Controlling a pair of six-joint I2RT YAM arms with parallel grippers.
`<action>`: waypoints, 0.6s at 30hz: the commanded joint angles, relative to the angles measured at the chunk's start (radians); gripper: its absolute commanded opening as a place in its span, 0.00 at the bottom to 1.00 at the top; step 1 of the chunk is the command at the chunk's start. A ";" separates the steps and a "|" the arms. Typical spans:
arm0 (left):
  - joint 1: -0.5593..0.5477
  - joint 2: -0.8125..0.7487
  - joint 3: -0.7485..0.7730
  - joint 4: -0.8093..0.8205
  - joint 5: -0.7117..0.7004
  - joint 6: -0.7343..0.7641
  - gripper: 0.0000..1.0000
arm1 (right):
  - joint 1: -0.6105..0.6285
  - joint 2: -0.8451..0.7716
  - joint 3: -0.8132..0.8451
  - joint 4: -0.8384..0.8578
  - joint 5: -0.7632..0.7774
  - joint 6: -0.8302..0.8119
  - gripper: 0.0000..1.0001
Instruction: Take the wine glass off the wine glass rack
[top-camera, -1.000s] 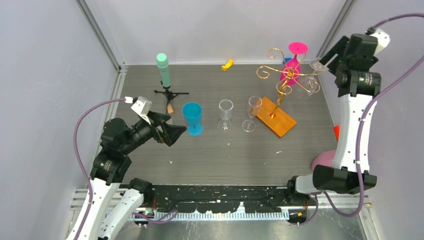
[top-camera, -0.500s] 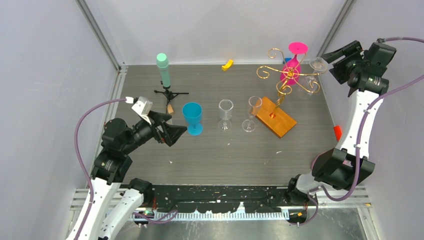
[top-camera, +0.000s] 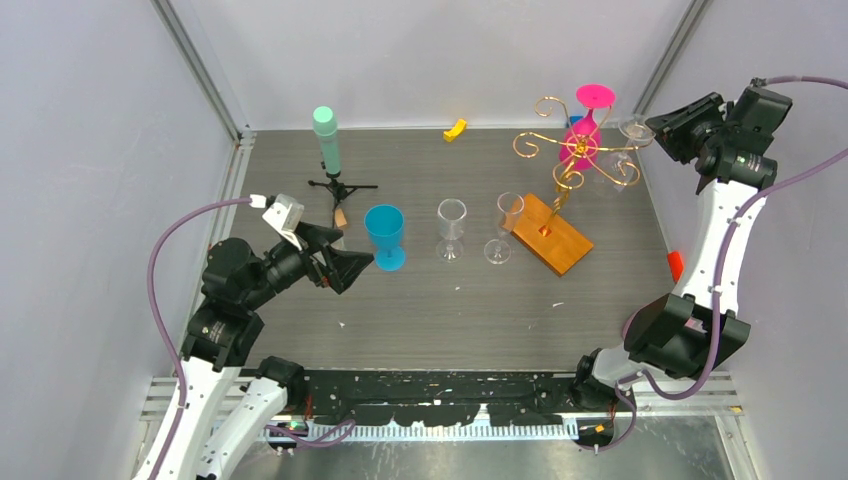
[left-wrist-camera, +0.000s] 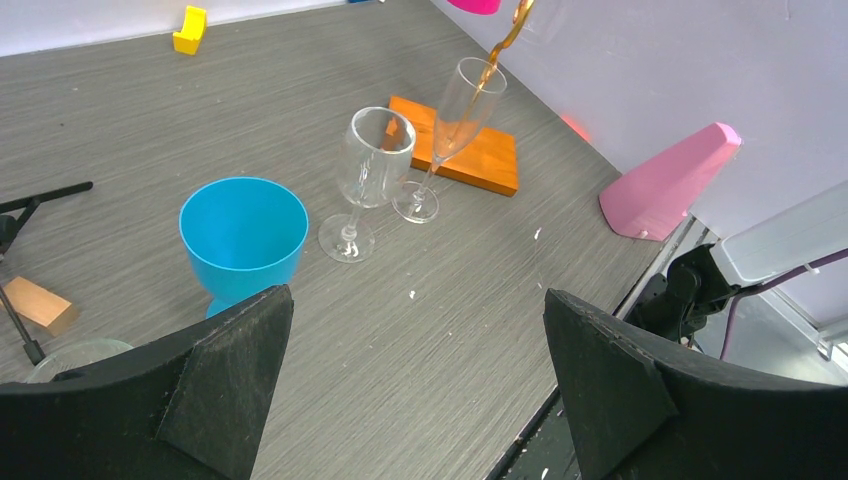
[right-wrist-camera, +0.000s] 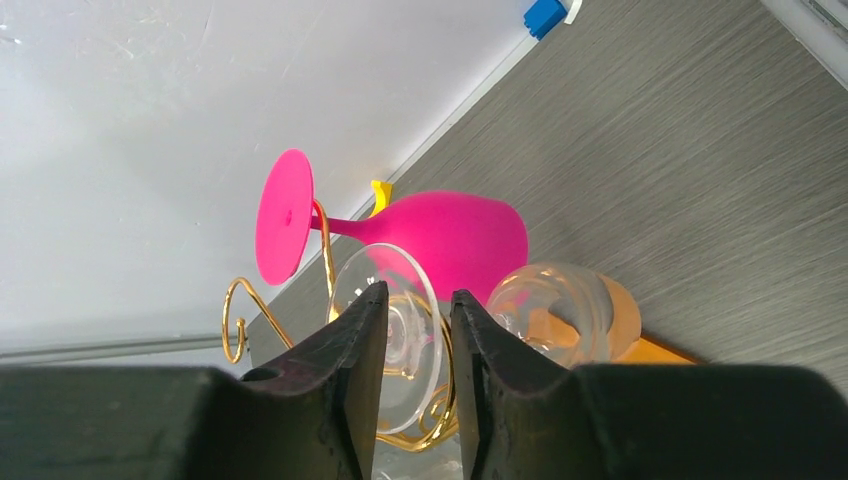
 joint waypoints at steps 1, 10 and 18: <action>-0.004 -0.010 0.005 0.025 0.010 0.014 1.00 | -0.001 0.002 0.004 0.046 -0.041 -0.019 0.32; -0.004 -0.015 0.001 0.021 -0.013 0.014 1.00 | -0.001 -0.010 0.004 0.064 -0.051 -0.023 0.13; -0.004 -0.017 0.000 0.019 -0.017 0.015 1.00 | -0.001 -0.020 -0.033 0.111 -0.057 0.035 0.01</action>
